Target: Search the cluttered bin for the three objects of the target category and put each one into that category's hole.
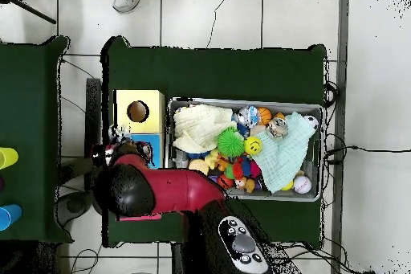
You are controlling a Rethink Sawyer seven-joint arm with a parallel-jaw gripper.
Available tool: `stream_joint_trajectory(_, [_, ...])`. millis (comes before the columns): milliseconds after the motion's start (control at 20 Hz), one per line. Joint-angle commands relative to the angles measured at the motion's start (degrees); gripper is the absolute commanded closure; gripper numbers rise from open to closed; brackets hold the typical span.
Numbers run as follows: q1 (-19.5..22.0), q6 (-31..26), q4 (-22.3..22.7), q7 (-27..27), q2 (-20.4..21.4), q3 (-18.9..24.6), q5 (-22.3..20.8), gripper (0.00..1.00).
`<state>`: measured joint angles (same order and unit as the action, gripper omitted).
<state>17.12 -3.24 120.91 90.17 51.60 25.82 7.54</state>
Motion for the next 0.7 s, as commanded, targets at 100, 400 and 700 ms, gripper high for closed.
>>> stream_joint_trajectory(100, [-1.4, 7.4, 4.7, 12.9, -5.7, -1.3, -2.5, 1.00])
stream_joint_trajectory(400, [-6.5, 6.7, 3.6, 10.0, -6.0, -9.1, -1.0, 1.00])
stream_joint_trajectory(700, [-10.9, 2.2, 3.3, 9.9, -4.1, -15.1, 0.9, 1.00])
